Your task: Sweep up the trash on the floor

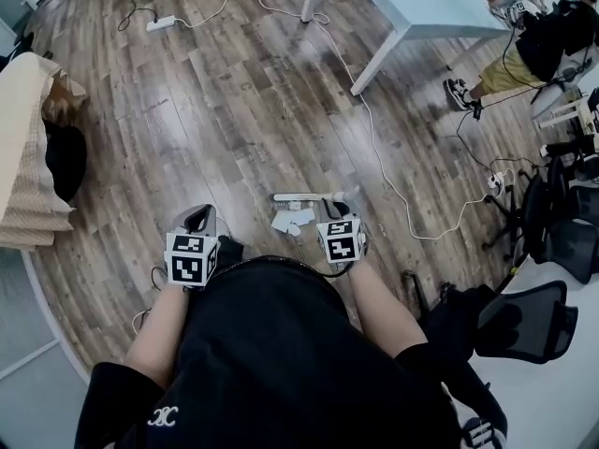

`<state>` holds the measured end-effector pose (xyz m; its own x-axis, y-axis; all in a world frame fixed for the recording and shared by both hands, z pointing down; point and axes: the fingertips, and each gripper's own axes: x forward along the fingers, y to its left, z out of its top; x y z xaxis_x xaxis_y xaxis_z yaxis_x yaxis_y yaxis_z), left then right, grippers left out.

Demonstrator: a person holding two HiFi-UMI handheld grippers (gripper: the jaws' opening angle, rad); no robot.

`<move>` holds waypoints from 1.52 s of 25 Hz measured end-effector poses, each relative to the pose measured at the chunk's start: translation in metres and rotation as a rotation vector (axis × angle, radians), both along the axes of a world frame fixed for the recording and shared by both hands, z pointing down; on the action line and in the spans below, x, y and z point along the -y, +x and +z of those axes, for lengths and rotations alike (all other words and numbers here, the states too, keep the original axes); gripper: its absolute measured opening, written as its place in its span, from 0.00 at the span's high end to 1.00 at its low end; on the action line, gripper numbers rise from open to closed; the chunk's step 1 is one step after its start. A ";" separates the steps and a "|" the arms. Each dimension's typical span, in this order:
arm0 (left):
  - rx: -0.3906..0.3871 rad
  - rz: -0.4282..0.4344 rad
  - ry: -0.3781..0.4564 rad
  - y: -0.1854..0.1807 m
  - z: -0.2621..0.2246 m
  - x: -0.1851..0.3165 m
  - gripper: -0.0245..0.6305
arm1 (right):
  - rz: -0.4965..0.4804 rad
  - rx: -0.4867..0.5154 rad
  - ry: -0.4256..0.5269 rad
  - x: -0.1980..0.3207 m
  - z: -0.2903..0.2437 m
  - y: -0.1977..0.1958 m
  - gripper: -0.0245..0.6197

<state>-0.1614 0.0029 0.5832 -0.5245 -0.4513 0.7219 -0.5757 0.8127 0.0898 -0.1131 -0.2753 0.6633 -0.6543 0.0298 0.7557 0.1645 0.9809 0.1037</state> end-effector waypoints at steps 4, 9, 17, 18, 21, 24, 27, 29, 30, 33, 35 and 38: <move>0.004 0.021 -0.004 0.013 -0.004 0.015 0.97 | -0.015 0.016 0.000 0.004 -0.003 0.013 0.83; 0.018 0.048 0.004 0.024 -0.012 0.033 0.97 | 0.002 0.048 -0.017 0.020 -0.010 0.018 0.83; 0.087 0.184 0.060 0.021 -0.041 0.099 0.97 | 0.075 0.252 -0.068 0.038 -0.094 0.021 0.84; 0.102 0.212 0.071 0.023 -0.048 0.112 0.97 | 0.078 0.282 -0.074 0.040 -0.108 0.024 0.84; 0.145 0.299 0.112 0.030 -0.071 0.150 0.97 | 0.081 0.366 -0.083 0.046 -0.150 0.035 0.84; 0.179 0.381 0.159 0.041 -0.096 0.185 0.97 | 0.090 0.452 -0.089 0.052 -0.194 0.051 0.84; 0.223 0.449 0.220 0.055 -0.130 0.215 0.97 | 0.118 0.541 -0.091 0.058 -0.241 0.071 0.84; 0.248 0.483 0.265 0.065 -0.151 0.230 0.97 | 0.162 0.582 -0.086 0.065 -0.266 0.086 0.84; 0.260 0.499 0.283 0.070 -0.160 0.237 0.97 | 0.189 0.597 -0.081 0.070 -0.275 0.093 0.84; 0.298 0.533 0.328 0.084 -0.185 0.254 0.97 | 0.260 0.620 -0.072 0.081 -0.294 0.110 0.84; 0.323 0.551 0.363 0.092 -0.203 0.264 0.97 | 0.295 0.632 -0.069 0.084 -0.306 0.118 0.84; 0.354 0.595 0.411 0.104 -0.228 0.277 0.97 | 0.334 0.663 -0.050 0.085 -0.323 0.126 0.84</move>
